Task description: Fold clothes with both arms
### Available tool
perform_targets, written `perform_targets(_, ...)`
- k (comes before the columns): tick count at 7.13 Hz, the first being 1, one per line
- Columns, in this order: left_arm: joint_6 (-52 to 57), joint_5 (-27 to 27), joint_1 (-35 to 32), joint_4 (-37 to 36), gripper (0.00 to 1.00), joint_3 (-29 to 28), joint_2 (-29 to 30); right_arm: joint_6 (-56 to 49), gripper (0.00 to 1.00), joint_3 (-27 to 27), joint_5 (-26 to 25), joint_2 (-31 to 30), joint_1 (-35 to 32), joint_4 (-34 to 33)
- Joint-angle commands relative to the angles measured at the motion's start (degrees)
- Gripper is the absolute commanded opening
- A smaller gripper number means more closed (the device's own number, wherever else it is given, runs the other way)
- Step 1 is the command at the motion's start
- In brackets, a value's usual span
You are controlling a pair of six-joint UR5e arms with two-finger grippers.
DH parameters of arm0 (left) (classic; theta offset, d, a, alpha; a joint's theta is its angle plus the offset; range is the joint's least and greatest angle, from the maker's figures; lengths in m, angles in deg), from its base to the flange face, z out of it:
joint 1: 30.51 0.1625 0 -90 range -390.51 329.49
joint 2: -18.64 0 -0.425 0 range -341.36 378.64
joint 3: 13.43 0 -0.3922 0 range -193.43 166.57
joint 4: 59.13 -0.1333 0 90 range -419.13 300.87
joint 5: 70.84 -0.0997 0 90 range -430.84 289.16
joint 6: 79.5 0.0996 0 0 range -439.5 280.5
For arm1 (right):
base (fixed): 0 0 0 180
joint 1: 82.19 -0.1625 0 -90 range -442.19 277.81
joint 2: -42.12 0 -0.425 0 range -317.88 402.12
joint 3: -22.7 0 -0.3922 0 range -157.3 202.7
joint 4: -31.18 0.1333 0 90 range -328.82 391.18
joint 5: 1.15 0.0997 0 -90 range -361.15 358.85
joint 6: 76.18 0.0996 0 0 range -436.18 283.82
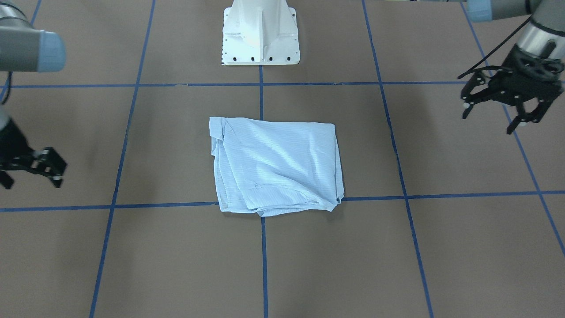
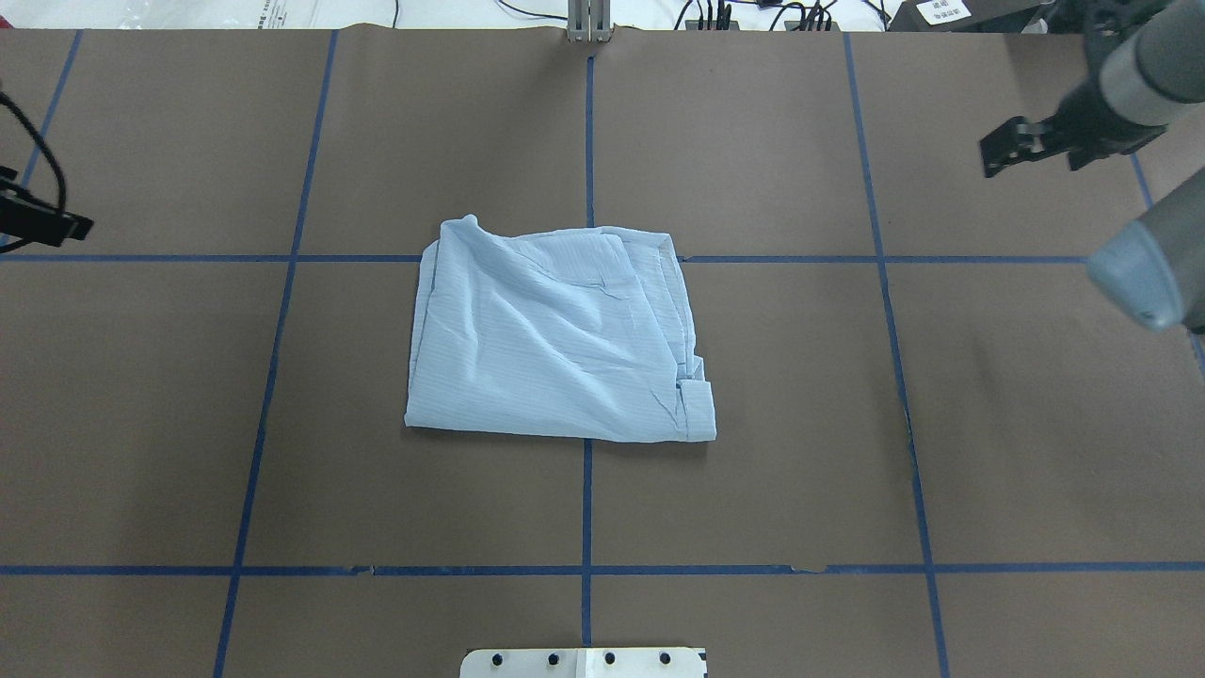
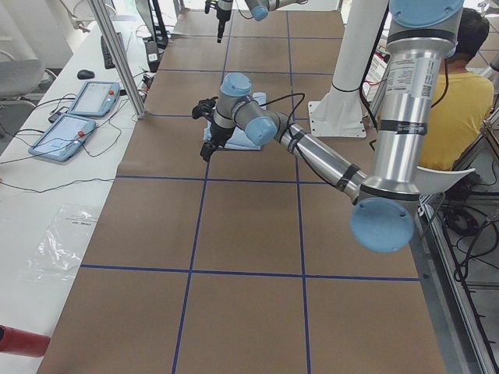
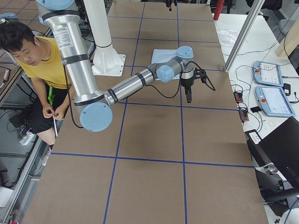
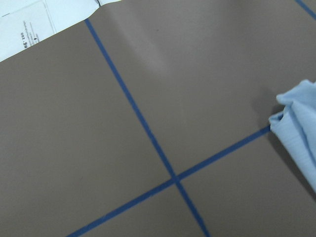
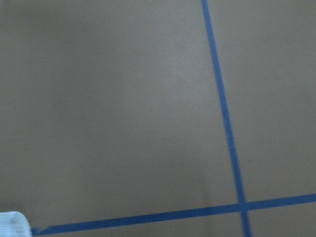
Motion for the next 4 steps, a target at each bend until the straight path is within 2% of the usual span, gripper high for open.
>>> perform_targets(1,3.2,3.5,-9.8,0.1,1.00,-0.8,-5.2,-28.2,1.00,-0.7,4.5,-12.1,-14.6,-0.4)
perform_targets(2,3.2,3.2,-10.3,0.2,1.00,-4.8,-6.9,-30.4,1.00,-0.6,7.1,-19.0,-17.9,0.2)
perform_targets(3,3.2,2.6,-16.4,-0.4,1.00,-7.8,-5.8,-30.2,1.00,-0.3,7.1,-26.0,-18.9,0.5)
perform_targets(4,3.7,3.0,-17.2,-1.7,1.00,-10.0,-6.5,-30.1,1.00,0.1,7.9,-27.8,-21.5,0.4)
